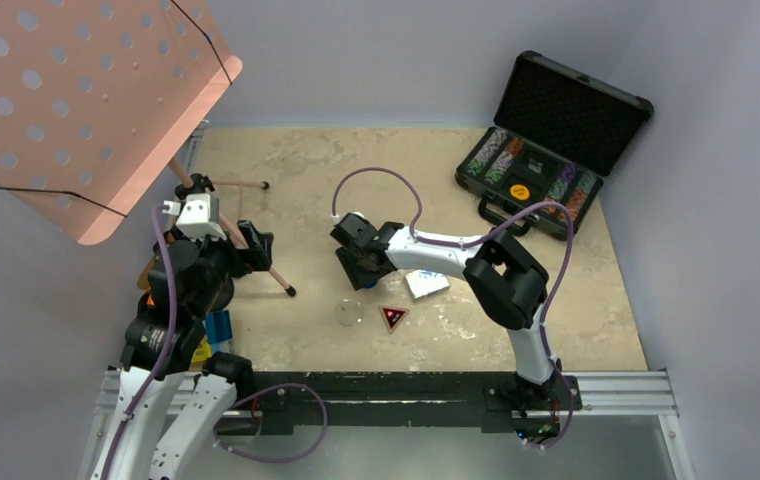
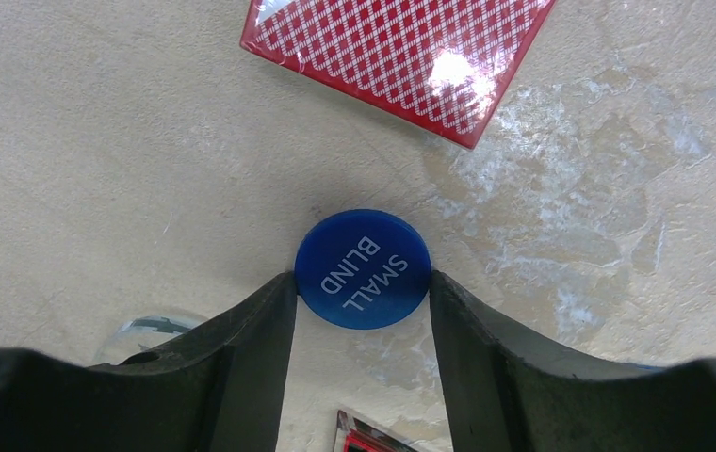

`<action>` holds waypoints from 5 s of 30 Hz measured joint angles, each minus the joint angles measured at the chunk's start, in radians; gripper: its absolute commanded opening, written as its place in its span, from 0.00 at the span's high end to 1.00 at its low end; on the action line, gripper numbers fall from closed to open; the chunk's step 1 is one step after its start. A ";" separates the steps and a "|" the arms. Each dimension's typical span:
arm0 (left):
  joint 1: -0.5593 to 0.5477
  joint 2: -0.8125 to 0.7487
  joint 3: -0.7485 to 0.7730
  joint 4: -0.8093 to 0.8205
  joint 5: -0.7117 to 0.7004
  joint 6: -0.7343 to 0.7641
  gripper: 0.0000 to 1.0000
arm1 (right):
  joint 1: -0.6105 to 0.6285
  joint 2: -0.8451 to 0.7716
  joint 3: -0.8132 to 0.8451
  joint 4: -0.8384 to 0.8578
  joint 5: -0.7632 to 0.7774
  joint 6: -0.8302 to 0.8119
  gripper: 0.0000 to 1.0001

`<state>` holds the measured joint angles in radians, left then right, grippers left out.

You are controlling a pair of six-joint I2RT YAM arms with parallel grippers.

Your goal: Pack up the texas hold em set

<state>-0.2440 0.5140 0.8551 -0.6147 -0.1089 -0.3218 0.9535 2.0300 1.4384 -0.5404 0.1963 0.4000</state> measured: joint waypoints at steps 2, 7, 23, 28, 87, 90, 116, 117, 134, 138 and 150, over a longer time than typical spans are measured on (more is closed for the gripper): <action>0.000 0.000 0.000 0.000 0.000 0.000 0.02 | 0.000 0.000 0.002 -0.003 0.000 0.002 0.46; 0.000 0.000 0.000 0.000 0.000 0.000 0.02 | 0.000 0.008 0.015 -0.019 0.001 0.005 0.54; 0.000 0.000 0.000 0.000 0.000 0.000 0.02 | 0.000 0.001 0.015 -0.008 -0.014 0.002 0.65; 0.000 0.000 0.000 0.000 0.000 0.000 0.02 | -0.003 -0.031 0.015 -0.005 -0.030 0.000 0.65; 0.000 0.000 0.000 0.000 0.000 0.000 0.02 | -0.022 0.001 0.011 0.014 -0.028 -0.011 0.74; 0.000 0.000 0.000 0.000 0.000 0.000 0.02 | -0.020 -0.013 0.011 0.014 -0.031 -0.013 0.74; -0.001 0.087 -0.001 -0.006 0.031 0.005 0.16 | 0.043 -0.098 -0.003 0.078 -0.054 -0.014 0.27; -0.005 0.109 -0.001 -0.009 0.038 0.006 0.16 | 0.032 -0.107 -0.023 0.092 -0.057 -0.014 0.27; -0.250 0.621 0.001 -0.049 0.109 0.052 0.17 | -0.267 -0.597 -0.432 0.268 -0.071 -0.035 0.27; -0.258 0.727 0.001 -0.059 0.130 0.053 0.17 | -0.275 -0.654 -0.494 0.298 -0.097 -0.043 0.28; -0.275 0.928 0.002 -0.065 0.164 0.053 0.21 | -0.307 -0.723 -0.565 0.399 -0.169 -0.068 0.27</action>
<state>-0.5186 1.4422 0.8566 -0.6796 0.0551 -0.2687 0.6468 1.3075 0.8734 -0.1417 0.0277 0.3317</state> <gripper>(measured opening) 0.798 0.726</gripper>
